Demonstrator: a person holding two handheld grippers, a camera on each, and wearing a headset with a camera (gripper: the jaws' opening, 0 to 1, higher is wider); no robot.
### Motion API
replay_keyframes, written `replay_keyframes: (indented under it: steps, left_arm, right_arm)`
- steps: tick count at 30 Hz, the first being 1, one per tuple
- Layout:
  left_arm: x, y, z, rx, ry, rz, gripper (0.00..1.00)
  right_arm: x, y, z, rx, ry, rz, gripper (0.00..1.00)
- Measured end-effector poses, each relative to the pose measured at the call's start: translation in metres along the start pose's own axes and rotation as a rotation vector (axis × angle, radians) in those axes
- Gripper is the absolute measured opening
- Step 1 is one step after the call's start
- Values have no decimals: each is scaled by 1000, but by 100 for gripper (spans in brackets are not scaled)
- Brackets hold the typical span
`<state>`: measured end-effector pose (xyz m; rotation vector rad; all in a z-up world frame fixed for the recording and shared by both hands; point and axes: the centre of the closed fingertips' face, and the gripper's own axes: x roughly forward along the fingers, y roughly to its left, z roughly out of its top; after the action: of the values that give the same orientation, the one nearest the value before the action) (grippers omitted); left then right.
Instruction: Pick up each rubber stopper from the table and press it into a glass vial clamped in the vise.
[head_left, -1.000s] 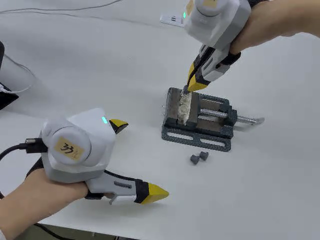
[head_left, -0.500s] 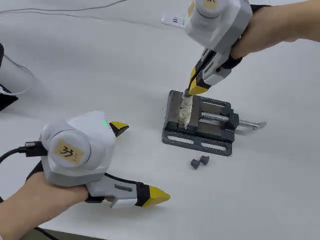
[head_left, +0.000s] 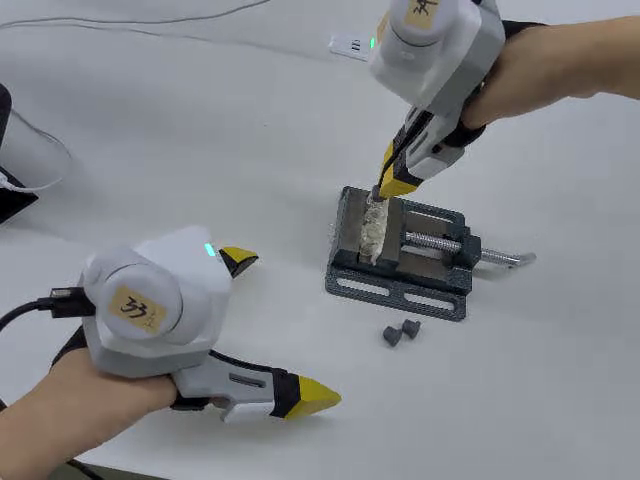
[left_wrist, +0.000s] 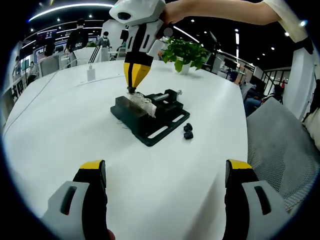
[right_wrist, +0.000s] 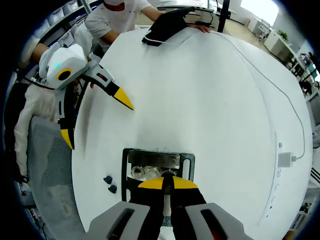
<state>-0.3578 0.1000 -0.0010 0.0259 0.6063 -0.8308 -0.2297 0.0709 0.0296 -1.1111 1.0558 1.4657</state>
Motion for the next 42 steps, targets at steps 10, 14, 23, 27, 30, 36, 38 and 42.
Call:
replay_keyframes:
  steps: [10,14,23,27,30,36,38,42]
  left_arm:
    - [1,0,4,-6,-14,3,98]
    - [1,0,7,-7,-21,4,98]
    - [2,3,11,-12,-32,11,98]
    - [2,5,11,-12,-31,14,98]
    - [1,7,13,-9,-33,18,98]
    - [-1,9,18,-4,-39,24,98]
    - [-1,9,21,3,-40,27,98]
    - [-3,10,27,6,-46,31,98]
  right_arm:
    - [1,0,-1,-5,34,9,0]
    - [2,3,0,8,42,13,0]
    - [2,2,-2,7,37,11,0]
    - [2,3,-2,-7,45,-7,0]
    - [3,0,-2,-69,54,-37,0]
    - [3,4,-3,-8,38,-44,0]
    - [3,3,-2,-23,44,-47,0]
    - [2,5,-3,-5,29,-55,0]
